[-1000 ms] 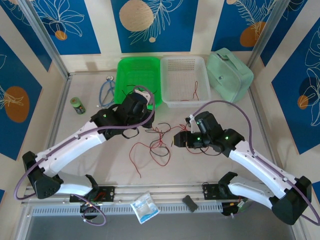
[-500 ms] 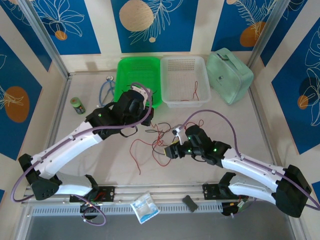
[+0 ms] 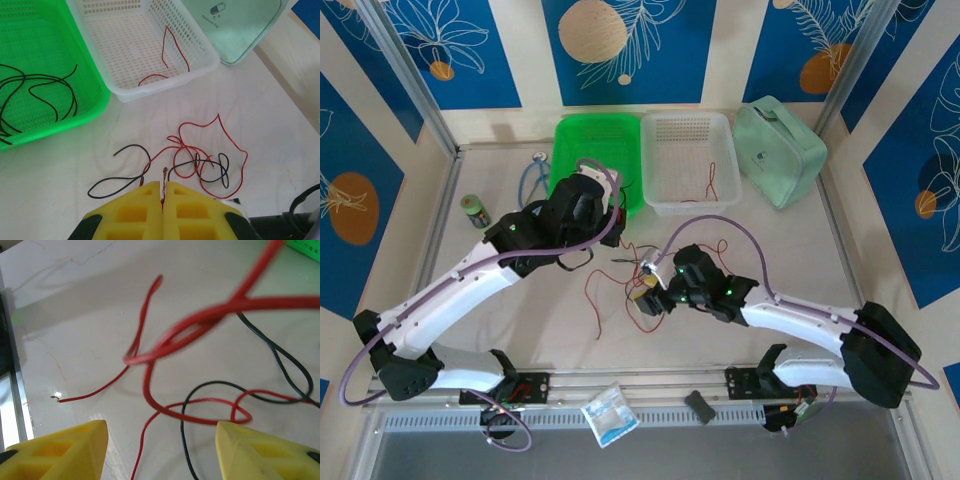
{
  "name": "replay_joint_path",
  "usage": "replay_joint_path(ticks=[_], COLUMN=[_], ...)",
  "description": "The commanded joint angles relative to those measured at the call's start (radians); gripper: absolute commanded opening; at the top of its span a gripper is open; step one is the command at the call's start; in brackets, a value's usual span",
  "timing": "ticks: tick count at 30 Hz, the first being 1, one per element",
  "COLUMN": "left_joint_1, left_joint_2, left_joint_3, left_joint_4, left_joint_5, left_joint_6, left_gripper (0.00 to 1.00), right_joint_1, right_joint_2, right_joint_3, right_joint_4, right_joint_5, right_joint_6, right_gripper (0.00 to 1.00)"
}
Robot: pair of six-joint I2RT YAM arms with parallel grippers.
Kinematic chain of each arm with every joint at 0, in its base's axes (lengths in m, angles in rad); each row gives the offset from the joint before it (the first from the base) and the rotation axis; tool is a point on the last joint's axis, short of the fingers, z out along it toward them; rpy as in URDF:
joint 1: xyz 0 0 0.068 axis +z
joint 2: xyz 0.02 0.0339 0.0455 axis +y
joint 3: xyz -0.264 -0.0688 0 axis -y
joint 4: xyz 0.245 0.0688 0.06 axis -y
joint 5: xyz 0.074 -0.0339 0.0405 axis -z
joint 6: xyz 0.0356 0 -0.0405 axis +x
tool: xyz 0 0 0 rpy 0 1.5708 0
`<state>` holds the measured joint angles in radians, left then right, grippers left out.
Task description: Untangle the cables
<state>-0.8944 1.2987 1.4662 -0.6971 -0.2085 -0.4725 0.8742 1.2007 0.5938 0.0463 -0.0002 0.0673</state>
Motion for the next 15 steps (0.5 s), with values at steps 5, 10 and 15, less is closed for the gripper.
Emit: replay_joint_path(ticks=[5,10,15], left_joint_1=[-0.006,-0.005,0.006], left_joint_2=[-0.001,0.0,0.05], left_joint_3=[0.037,0.071,0.249], left_joint_4=[-0.02,-0.034,-0.141], left_joint_5=[-0.019,-0.039,-0.168], left_joint_6=[0.02,0.041,0.118], left_gripper=[0.03,0.03,0.03], right_joint_1=[0.02,0.024,0.045], right_joint_2=[0.108,0.14,0.065], right_joint_3=[0.082,0.081,0.006], right_joint_4=[0.115,0.121,0.088], right_joint_5=[0.099,0.156,0.191], right_joint_6=[-0.057,-0.022,0.039], right_gripper=[0.55,0.15,0.07])
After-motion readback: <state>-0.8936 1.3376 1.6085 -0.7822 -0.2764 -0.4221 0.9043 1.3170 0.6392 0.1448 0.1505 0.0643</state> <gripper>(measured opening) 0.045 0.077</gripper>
